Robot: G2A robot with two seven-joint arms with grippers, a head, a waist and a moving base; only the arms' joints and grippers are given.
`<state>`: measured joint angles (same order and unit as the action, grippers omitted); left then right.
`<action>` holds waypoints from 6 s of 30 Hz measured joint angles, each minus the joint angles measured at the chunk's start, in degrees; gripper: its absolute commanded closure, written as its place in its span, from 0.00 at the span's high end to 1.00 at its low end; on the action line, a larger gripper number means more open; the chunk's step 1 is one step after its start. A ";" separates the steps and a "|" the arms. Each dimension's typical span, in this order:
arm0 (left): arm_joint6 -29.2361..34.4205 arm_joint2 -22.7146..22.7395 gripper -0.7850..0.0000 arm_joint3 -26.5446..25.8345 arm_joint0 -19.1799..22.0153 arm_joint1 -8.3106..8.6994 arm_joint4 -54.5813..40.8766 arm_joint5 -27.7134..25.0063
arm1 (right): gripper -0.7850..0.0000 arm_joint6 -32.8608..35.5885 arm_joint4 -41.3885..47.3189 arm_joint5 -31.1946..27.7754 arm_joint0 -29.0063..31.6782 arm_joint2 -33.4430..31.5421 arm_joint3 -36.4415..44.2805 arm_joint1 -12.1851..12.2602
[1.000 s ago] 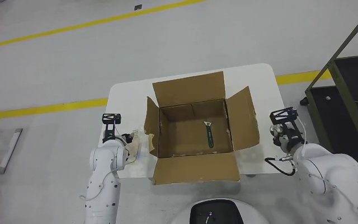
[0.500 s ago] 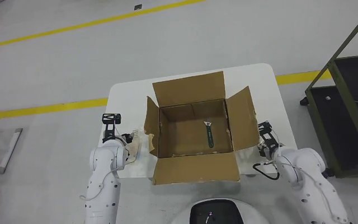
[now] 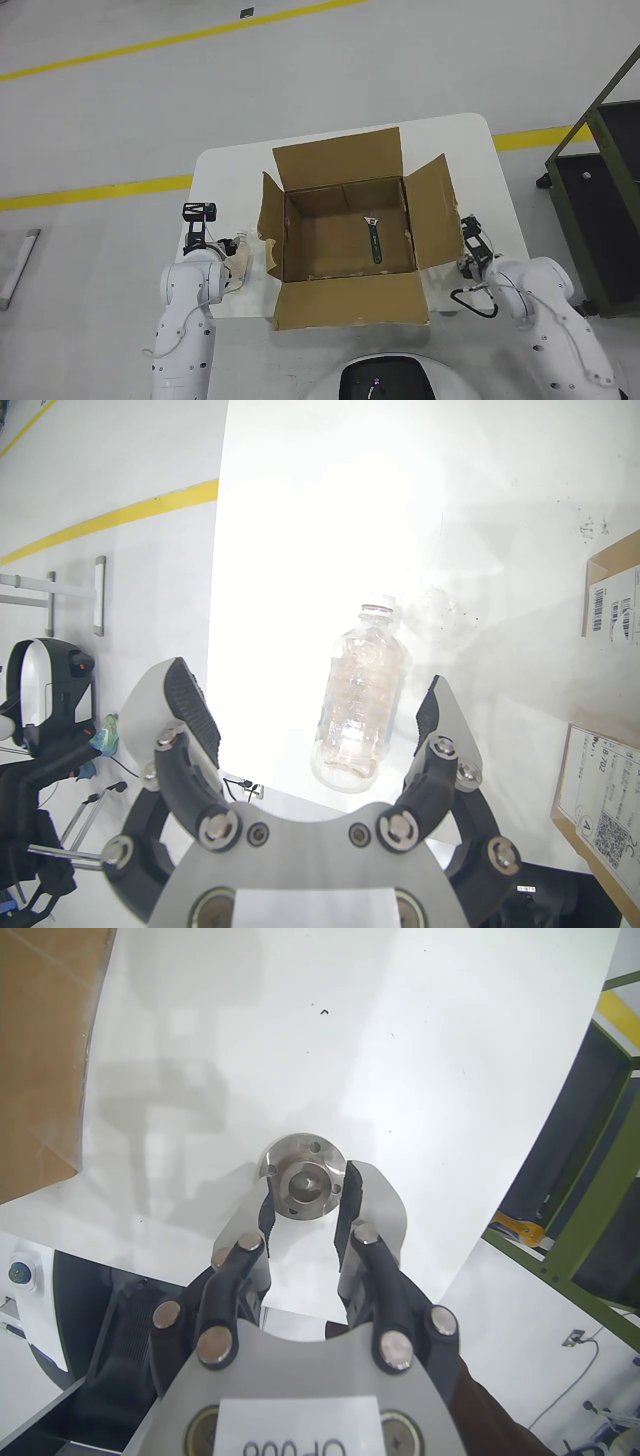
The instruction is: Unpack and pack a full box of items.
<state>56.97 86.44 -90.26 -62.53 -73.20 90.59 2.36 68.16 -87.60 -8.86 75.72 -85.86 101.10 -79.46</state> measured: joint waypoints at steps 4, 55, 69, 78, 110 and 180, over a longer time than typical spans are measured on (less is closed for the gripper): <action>0.00 0.00 1.00 0.00 0.00 0.00 0.00 0.00 | 0.40 0.05 0.30 1.15 1.09 -1.65 5.78 0.24; 0.00 0.00 1.00 0.00 0.00 0.00 0.00 0.00 | 0.00 2.69 -5.70 9.11 -35.69 40.17 -25.24 -7.62; 0.00 0.00 1.00 0.00 0.00 0.00 0.00 0.00 | 0.00 -1.76 3.64 26.18 -36.60 41.52 -38.40 -12.57; 0.00 0.00 1.00 0.00 0.00 0.00 0.00 0.00 | 0.00 -1.97 4.95 27.26 -36.44 40.33 -38.79 -12.79; 0.00 0.00 1.00 0.00 0.00 0.00 0.00 0.00 | 0.42 0.95 -0.63 28.11 -33.47 36.40 -37.90 -13.92; 0.00 0.00 1.00 0.00 0.00 0.00 0.00 0.00 | 0.00 -8.32 8.16 22.97 -39.44 33.13 -56.01 -19.56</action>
<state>56.97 86.44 -90.26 -62.53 -73.20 90.59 2.36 59.84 -79.45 14.11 36.28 -52.73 45.09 -99.03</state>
